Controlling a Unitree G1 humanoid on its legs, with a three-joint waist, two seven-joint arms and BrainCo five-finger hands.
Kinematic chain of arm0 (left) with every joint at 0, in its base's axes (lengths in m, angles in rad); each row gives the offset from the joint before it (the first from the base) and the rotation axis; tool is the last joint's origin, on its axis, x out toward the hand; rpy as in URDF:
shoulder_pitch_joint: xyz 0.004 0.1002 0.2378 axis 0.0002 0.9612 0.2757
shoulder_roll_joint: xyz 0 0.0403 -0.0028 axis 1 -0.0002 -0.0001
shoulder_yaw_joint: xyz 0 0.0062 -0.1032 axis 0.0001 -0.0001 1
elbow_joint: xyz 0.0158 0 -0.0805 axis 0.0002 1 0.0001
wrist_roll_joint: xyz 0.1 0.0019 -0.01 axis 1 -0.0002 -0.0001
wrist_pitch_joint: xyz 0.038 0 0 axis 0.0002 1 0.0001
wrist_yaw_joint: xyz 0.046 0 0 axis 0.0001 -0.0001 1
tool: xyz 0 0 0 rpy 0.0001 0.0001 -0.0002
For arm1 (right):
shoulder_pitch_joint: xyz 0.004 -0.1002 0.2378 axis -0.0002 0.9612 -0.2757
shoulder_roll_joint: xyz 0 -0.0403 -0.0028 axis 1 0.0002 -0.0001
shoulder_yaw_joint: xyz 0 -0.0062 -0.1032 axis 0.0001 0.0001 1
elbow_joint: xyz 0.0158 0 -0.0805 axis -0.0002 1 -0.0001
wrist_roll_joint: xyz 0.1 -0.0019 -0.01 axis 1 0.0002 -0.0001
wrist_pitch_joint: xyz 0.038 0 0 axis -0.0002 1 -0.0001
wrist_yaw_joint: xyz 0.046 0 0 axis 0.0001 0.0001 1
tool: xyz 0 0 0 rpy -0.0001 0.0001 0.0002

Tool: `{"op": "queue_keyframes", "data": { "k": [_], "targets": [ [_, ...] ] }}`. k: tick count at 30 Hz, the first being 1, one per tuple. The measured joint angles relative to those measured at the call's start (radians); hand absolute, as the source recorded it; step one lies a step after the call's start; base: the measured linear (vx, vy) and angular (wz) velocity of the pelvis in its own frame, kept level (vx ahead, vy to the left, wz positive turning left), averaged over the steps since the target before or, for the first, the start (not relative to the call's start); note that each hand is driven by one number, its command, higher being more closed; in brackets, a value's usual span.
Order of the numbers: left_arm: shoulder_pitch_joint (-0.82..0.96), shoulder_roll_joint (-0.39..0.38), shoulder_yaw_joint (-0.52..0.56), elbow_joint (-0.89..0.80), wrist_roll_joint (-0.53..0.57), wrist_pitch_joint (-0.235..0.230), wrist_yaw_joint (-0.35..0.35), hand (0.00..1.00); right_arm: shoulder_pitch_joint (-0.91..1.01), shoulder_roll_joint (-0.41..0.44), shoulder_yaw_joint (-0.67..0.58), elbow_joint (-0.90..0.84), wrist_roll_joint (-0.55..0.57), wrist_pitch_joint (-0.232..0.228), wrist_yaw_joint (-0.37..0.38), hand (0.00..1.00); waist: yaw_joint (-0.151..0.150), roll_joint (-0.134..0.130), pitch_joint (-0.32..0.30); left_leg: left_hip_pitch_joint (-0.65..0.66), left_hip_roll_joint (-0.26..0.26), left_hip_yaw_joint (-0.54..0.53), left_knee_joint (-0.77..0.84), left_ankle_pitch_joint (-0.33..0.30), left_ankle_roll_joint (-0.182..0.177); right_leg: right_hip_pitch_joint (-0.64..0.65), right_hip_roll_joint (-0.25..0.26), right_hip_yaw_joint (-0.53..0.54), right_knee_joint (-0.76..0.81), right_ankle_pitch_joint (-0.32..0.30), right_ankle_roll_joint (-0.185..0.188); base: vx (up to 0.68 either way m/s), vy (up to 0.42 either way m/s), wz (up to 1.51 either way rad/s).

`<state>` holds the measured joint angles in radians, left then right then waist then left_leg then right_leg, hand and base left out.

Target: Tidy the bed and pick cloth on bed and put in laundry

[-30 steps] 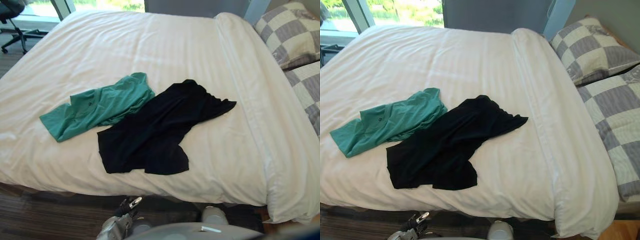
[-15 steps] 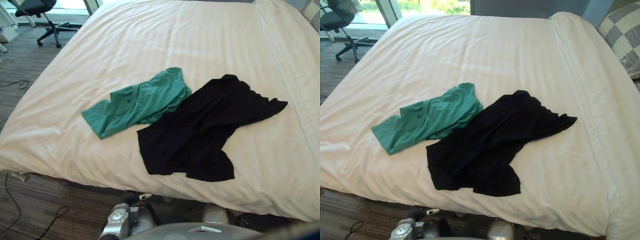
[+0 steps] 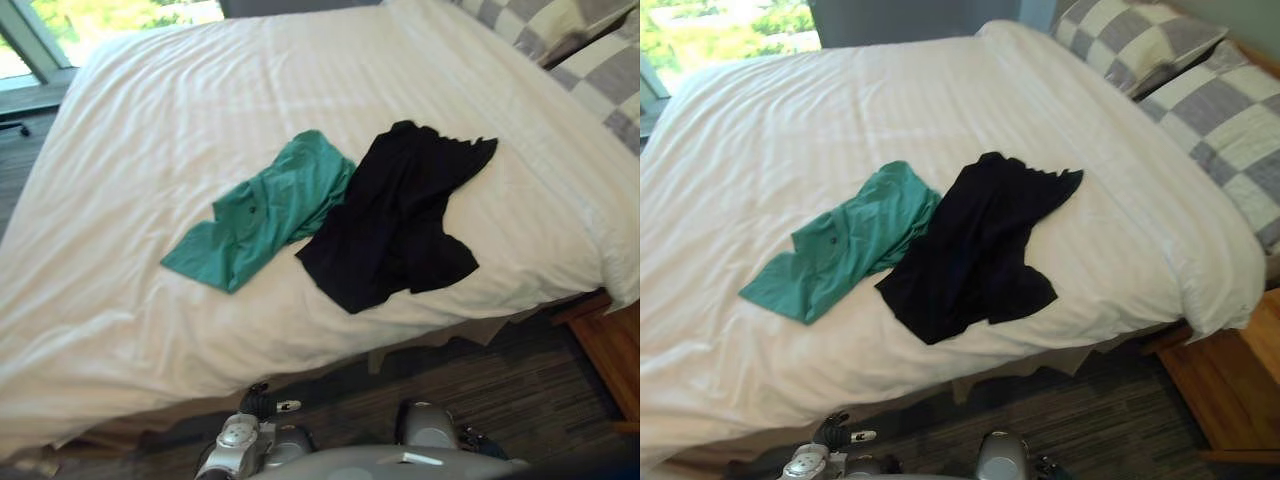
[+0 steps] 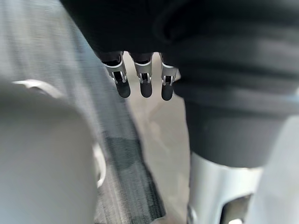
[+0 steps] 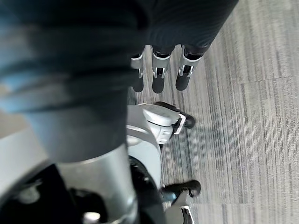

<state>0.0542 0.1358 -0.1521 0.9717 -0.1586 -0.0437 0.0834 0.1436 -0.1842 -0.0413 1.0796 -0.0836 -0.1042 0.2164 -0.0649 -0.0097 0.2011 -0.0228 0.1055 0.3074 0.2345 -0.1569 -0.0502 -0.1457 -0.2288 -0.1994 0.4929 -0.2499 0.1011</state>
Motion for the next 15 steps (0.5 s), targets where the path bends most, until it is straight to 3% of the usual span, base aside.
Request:
{"op": "queue_keyframes", "data": {
  "k": [1,4,7,10,12,15],
  "targets": [
    [-0.003,0.0,-0.005,-0.002,-0.007,0.006,0.01,0.0,0.0,-0.003,0.015,0.0,0.004,0.0,-0.007,0.0,0.0,-0.007,-0.004,0.002,-0.009,-0.02,-0.018,0.017,-0.001,0.016,-0.001,0.004,-0.013,-0.006,0.005,-0.09,-0.11,1.26],
    [0.004,-0.011,-0.003,-0.012,-0.028,0.016,0.043,0.0,-0.001,-0.033,0.079,0.009,0.003,-0.004,-0.021,0.0,0.008,0.011,-0.02,0.026,-0.015,-0.102,-0.154,0.131,-0.014,0.089,0.027,-0.066,-0.136,0.007,-0.002,-0.06,-0.096,0.83],
    [0.037,-0.008,0.03,-0.033,-0.028,0.006,0.042,0.0,-0.001,-0.035,0.105,0.017,-0.011,-0.004,-0.027,0.0,0.047,0.011,-0.026,0.062,0.009,-0.127,-0.254,0.2,-0.033,0.109,0.062,-0.1,-0.164,0.016,-0.017,-0.09,-0.144,0.29],
    [0.056,-0.019,0.057,-0.041,-0.05,-0.022,0.022,0.0,0.0,-0.038,0.123,0.021,0.003,-0.003,-0.027,0.0,0.055,0.015,-0.028,0.097,0.015,-0.129,-0.276,0.21,-0.036,0.137,0.072,-0.105,-0.177,0.016,-0.017,-0.03,-0.058,0.01],
    [0.063,-0.029,0.078,-0.036,-0.05,-0.033,0.02,0.0,0.003,-0.039,0.139,0.024,0.075,-0.001,-0.02,0.0,0.053,0.021,-0.034,0.115,0.017,-0.128,-0.288,0.21,-0.037,0.156,0.083,-0.104,-0.197,0.019,-0.013,0.01,-0.007,-0.04],
    [0.08,-0.043,0.111,-0.025,-0.178,-0.028,0.032,0.0,0.017,-0.043,0.145,0.048,0.222,0.013,0.005,0.0,0.052,0.03,-0.047,0.115,0.021,-0.12,-0.304,0.211,-0.038,0.157,0.095,-0.092,-0.231,0.043,-0.019,0.04,0.008,-0.1]
  ]
}}
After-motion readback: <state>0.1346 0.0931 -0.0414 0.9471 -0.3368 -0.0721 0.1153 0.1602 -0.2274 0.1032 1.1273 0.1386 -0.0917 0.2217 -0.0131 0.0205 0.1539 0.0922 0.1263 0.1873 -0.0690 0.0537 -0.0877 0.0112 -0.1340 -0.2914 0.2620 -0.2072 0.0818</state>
